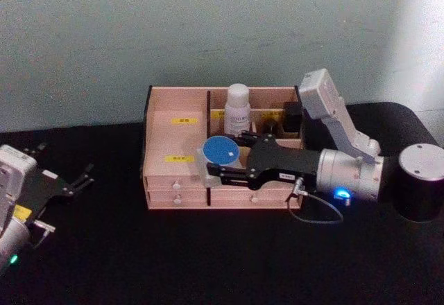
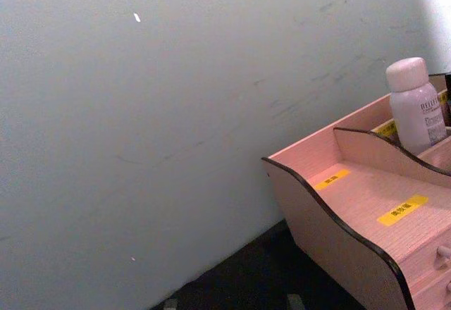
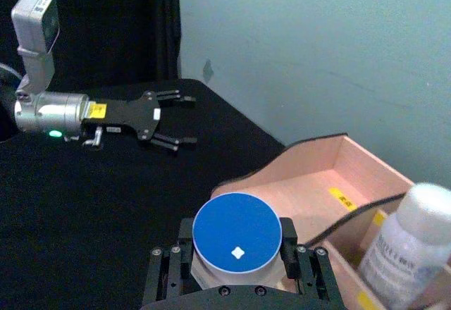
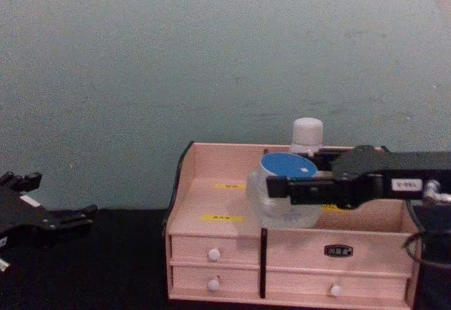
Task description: Pick up the facial cleanser and watermelon frost from the table and place them into the tiered storage box.
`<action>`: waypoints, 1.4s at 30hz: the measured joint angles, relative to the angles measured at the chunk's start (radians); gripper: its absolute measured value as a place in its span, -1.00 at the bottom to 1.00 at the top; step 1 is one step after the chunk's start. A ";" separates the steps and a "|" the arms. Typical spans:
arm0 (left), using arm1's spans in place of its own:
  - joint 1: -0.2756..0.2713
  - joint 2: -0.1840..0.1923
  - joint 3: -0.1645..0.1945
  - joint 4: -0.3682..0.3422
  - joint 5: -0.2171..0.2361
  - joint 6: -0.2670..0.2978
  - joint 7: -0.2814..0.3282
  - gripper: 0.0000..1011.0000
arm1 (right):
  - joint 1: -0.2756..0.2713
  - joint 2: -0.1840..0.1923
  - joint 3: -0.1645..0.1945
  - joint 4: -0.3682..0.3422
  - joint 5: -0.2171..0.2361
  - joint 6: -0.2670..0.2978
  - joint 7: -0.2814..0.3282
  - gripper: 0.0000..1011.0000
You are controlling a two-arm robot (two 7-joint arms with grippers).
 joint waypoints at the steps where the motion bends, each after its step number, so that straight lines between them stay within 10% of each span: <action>1: 0.000 0.000 0.000 0.000 0.000 0.000 0.000 0.98 | 0.013 -0.010 -0.006 0.013 -0.001 0.001 0.000 0.42; 42: 0.000 0.000 0.000 0.000 0.000 0.000 0.000 0.98 | 0.229 -0.238 -0.067 0.384 -0.062 0.006 -0.037 0.42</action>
